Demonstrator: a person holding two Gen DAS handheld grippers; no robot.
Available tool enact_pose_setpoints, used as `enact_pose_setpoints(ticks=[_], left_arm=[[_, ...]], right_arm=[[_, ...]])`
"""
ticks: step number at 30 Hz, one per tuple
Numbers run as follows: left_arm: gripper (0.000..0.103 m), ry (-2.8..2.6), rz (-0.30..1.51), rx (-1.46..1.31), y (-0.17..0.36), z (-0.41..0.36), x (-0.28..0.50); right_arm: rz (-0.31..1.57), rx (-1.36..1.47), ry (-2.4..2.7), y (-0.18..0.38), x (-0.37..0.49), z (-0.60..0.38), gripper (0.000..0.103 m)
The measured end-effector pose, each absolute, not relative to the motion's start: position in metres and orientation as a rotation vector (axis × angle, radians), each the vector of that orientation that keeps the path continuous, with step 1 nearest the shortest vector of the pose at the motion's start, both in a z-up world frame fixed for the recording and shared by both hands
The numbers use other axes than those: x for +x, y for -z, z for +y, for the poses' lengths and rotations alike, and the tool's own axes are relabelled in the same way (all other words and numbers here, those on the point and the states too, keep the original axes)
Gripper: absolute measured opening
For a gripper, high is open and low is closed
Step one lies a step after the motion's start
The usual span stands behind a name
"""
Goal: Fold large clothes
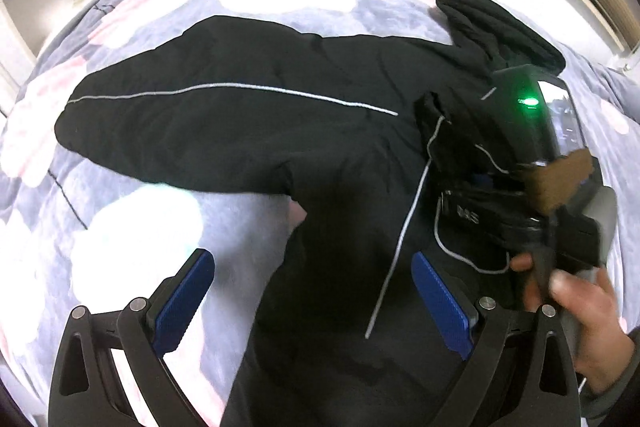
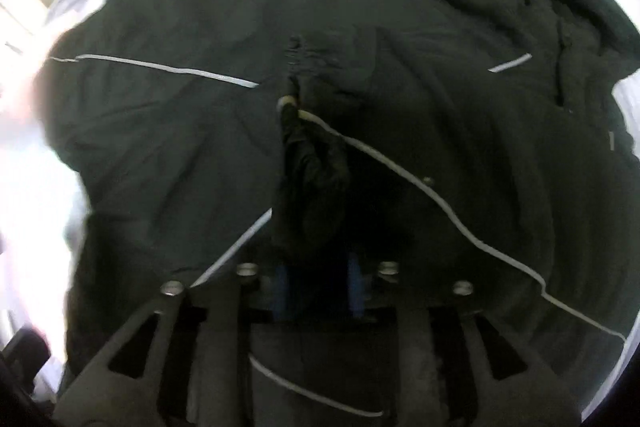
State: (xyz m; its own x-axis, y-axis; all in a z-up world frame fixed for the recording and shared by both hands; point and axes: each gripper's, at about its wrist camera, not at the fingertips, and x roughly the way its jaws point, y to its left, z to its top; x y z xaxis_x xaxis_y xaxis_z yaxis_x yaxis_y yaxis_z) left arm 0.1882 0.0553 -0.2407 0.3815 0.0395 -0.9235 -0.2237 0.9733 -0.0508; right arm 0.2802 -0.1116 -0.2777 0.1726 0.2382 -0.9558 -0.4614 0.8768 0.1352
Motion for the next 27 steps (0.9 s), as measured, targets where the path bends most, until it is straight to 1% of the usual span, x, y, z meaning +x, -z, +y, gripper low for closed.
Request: enact_pose_setpoints(ticks=[1, 2, 3, 5, 6, 10, 16, 18, 20, 21, 23, 27], left_arm=[[0.099, -0.166, 1.164, -0.182, 0.241, 0.056, 0.192], [0.099, -0.16, 1.16, -0.189, 0.24, 0.056, 0.196], [0.099, -0.149, 1.152, -0.198, 0.239, 0.056, 0.199], [0.099, -0.124, 1.136, -0.218, 0.235, 0.053, 0.206], [0.099, -0.097, 1.124, -0.228, 0.233, 0.049, 0.213], [0.099, 0.033, 1.113, -0.268, 0.239, 0.036, 0.244], [0.099, 0.191, 1.163, -0.399, 0.276, 0.021, 0.298], [0.083, 0.218, 1.193, -0.419, 0.291, 0.016, 0.313], [0.017, 0.249, 1.257, -0.433, 0.309, 0.01, 0.326], [0.017, 0.249, 1.272, -0.432, 0.313, 0.007, 0.328], [0.017, 0.275, 1.212, -0.428, 0.299, 0.006, 0.328], [0.017, 0.293, 1.059, -0.461, 0.242, 0.023, 0.308]], right_arm=[[1.319, -0.184, -0.524, 0.274, 0.281, -0.115, 0.041], [1.325, -0.146, -0.554, 0.264, 0.28, -0.123, 0.047], [1.317, -0.124, -0.565, 0.256, 0.279, -0.13, 0.056], [1.273, -0.075, -0.576, 0.229, 0.273, -0.158, 0.064], [1.245, -0.06, -0.57, 0.216, 0.269, -0.173, 0.065], [1.197, -0.048, -0.458, 0.194, 0.26, -0.24, 0.066], [1.252, -0.075, -0.215, 0.219, 0.254, -0.315, 0.064], [1.277, -0.062, -0.166, 0.225, 0.256, -0.34, 0.064], [1.294, -0.052, -0.141, 0.228, 0.261, -0.35, 0.064], [1.3, -0.049, -0.131, 0.23, 0.263, -0.355, 0.064], [1.297, -0.037, -0.125, 0.231, 0.262, -0.36, 0.064], [1.242, -0.04, -0.147, 0.214, 0.269, -0.358, 0.064]])
